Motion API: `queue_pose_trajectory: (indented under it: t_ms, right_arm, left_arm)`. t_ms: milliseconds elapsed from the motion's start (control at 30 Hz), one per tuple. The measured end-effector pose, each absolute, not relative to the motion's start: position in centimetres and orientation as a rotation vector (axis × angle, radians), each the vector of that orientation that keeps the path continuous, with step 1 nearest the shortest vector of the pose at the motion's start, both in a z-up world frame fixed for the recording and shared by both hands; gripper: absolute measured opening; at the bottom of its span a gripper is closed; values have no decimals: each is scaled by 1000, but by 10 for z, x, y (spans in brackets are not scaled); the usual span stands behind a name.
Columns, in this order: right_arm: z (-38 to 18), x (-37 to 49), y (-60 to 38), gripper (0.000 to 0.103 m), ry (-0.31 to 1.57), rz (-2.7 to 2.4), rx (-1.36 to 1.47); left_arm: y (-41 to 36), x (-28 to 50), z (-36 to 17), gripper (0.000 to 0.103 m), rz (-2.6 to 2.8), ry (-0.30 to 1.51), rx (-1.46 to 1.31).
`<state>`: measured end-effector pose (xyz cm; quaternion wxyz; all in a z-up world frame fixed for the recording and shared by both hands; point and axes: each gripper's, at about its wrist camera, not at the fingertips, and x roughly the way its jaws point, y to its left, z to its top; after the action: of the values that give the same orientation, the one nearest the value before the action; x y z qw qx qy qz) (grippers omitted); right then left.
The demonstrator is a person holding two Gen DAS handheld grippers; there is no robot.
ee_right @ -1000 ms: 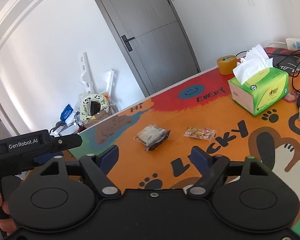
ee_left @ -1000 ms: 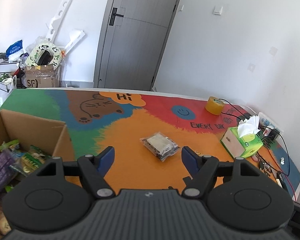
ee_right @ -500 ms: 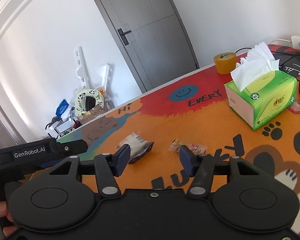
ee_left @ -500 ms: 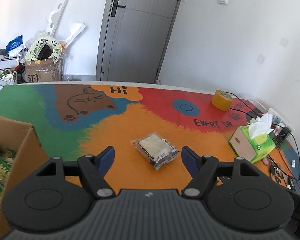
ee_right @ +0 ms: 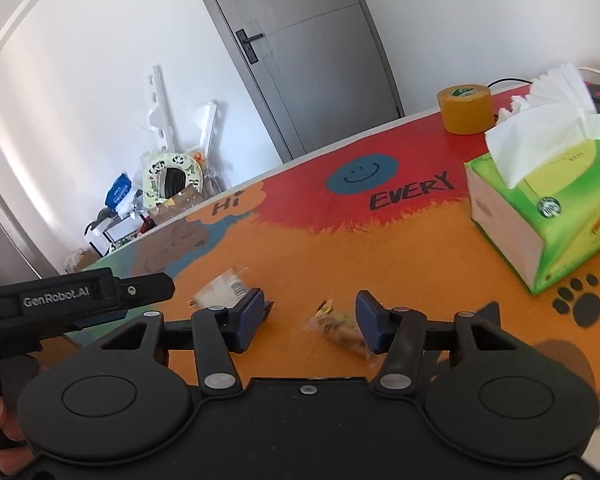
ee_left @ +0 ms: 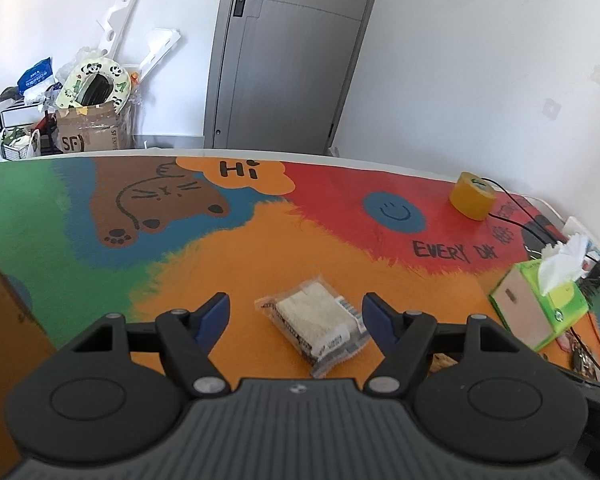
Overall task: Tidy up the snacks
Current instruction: 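Move both tools back toward the last snacks on the mat, then grasp the clear-wrapped white bread pack with the left tool while the right tool grasps the small wrapped snack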
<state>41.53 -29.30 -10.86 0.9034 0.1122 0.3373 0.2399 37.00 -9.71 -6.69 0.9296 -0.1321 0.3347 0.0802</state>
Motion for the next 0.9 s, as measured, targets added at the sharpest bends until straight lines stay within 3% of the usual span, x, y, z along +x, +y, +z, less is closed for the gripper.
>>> queue_pose_trajectory:
  t_ms: [267,467,900]
  right_arm:
    - [-127,423,-289,49,746,500,172]
    - [-132,418,-302,20,756,478,192]
    - [-133,408,-310,20,755,453,243]
  left_arm:
    - [-100,395,-85,72,168,718,-275]
    - [-110,412,-103,72,170,738,-257]
    - [-113,416,-117,72,198,783,-207]
